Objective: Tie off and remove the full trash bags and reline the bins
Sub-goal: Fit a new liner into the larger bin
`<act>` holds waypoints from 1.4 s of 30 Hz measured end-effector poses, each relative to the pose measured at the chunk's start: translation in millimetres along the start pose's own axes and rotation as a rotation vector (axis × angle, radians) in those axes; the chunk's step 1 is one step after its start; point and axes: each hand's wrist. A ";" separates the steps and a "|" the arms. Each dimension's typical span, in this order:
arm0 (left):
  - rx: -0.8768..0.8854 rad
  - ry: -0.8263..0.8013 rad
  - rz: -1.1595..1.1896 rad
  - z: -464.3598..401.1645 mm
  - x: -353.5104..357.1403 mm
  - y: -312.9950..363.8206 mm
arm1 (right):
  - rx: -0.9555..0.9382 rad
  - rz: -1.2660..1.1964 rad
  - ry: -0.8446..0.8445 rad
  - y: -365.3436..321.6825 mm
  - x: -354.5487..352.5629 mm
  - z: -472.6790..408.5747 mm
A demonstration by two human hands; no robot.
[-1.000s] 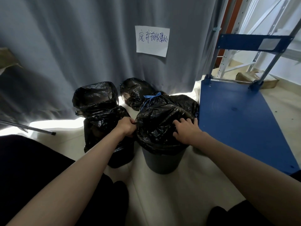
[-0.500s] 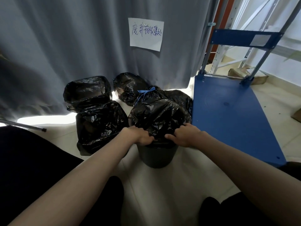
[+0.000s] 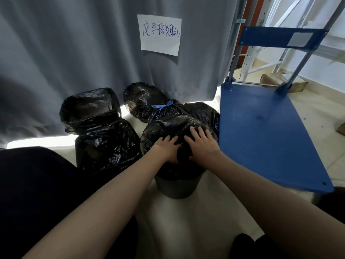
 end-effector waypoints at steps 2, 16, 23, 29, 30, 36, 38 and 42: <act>0.002 -0.088 0.021 -11.4 2.4 -1.1 | 0.018 -0.022 -0.060 -0.2 6.5 -7.0; -0.113 -0.409 -0.017 -52.4 36.5 -4.1 | 0.062 0.112 -0.467 -13.7 24.7 -34.0; -0.053 0.092 -0.008 -35.9 -2.5 8.6 | 0.058 -0.135 -0.118 -16.3 3.5 -24.7; -0.048 0.384 -0.157 -32.5 -5.0 -13.7 | 0.048 -0.363 -0.526 -14.6 -6.9 -2.8; -0.057 0.334 -0.192 -32.5 -1.6 -19.4 | 0.046 -0.372 -0.530 -14.7 -8.0 1.0; -0.110 0.086 -0.169 -25.6 -3.3 -26.1 | 0.031 -0.392 -0.597 -14.0 -24.3 11.0; -0.075 0.092 -0.018 -16.1 -13.2 -21.8 | 0.018 -0.387 -0.561 -14.4 -30.7 13.4; 0.019 -0.079 0.190 12.6 -27.2 -16.5 | -0.006 -0.348 -0.515 -16.5 -29.8 26.3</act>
Point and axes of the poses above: each hand's wrist, its own z-axis away from the middle knuckle, its own x-axis out of the palm, y = z × x, and after that the axes turned 1 degree about y, right-handed
